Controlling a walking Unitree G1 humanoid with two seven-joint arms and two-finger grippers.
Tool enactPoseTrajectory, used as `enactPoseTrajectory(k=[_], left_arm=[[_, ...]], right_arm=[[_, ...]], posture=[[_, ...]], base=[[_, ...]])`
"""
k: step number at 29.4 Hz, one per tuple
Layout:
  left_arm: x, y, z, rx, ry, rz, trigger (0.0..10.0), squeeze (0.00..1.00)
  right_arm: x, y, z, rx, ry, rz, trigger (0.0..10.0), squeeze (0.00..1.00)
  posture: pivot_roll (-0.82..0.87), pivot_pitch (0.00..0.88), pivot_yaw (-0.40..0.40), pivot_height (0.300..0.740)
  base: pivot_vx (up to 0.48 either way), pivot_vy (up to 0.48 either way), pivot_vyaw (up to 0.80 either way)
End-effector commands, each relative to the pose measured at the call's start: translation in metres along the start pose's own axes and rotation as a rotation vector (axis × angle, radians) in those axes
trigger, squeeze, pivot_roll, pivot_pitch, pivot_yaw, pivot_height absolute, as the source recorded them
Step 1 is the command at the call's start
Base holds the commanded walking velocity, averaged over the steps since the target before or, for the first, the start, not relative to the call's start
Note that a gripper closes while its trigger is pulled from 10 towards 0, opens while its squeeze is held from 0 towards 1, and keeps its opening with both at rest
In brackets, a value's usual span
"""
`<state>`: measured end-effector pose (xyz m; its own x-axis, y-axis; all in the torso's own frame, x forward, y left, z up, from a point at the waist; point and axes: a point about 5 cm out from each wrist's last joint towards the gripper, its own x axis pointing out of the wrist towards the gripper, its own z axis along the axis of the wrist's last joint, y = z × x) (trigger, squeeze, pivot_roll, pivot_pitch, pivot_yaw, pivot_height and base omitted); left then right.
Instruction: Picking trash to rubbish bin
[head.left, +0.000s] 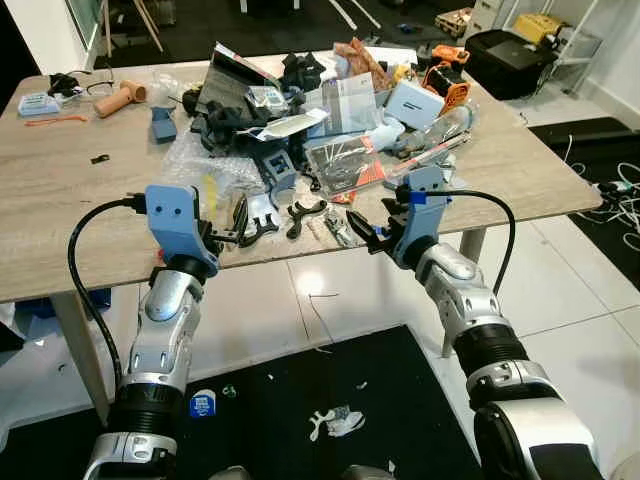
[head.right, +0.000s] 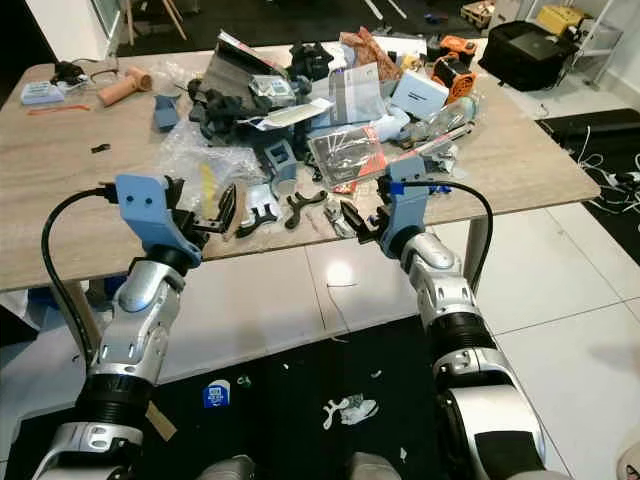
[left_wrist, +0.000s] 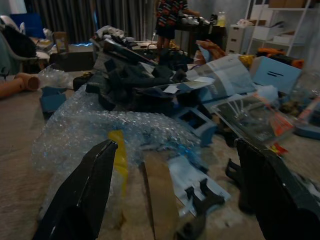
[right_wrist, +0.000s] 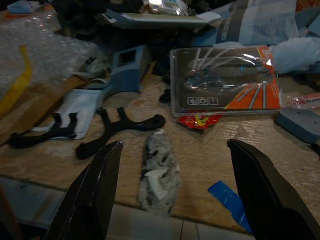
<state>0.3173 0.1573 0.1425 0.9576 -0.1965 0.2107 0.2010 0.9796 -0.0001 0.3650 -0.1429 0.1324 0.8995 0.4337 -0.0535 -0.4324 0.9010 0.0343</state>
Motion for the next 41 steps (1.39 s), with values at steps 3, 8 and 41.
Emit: enactPoseTrajectory(k=[3, 8, 41], left_arm=[[-0.0024, -0.0026, -0.005, 0.016, 0.034, -0.019, 10.0, 0.0], [-0.0019, -0.0036, -0.0058, 0.001, 0.035, -0.017, 10.0, 0.0], [-0.0017, -0.0052, -0.0077, 0.017, 0.051, -0.027, 10.0, 0.0]], right_arm=[[0.0004, 0.0006, 0.0027, -0.013, -0.007, 0.006, 10.0, 0.0], [0.0005, 0.0009, 0.0025, -0.013, -0.007, 0.007, 10.0, 0.0], [0.0002, 0.0024, 0.0015, -0.027, -0.008, 0.022, 10.0, 0.0]], posture=[[-0.05, 0.0, -0.021, 0.74], [-0.05, 0.0, -0.021, 0.74], [-0.06, 0.0, -0.02, 0.74]], base=[[0.0, -0.48, 0.0], [0.0, -0.309, 0.0], [0.316, 0.0, 0.0]])
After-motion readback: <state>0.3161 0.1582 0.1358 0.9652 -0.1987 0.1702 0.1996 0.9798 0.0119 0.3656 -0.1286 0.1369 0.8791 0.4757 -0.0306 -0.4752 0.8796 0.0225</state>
